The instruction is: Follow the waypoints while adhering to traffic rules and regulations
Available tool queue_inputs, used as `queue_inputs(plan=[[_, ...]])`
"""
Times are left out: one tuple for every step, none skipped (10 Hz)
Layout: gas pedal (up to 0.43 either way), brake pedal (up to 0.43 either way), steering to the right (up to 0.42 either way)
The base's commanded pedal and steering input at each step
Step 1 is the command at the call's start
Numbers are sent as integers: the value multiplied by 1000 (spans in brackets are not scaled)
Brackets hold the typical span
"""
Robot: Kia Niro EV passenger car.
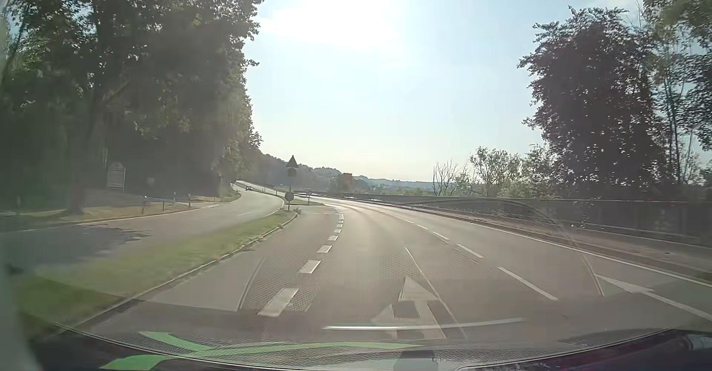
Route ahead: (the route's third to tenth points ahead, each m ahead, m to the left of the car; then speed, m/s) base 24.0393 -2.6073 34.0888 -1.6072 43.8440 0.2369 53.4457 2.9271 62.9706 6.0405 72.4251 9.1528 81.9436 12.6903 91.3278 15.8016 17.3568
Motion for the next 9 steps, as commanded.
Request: queue_inputs(plan=[[98,0,-9],[98,0,-9],[67,0,-9],[67,0,-10],[67,0,-12],[67,0,-13],[79,0,-13],[98,0,-13],[110,0,-13]])
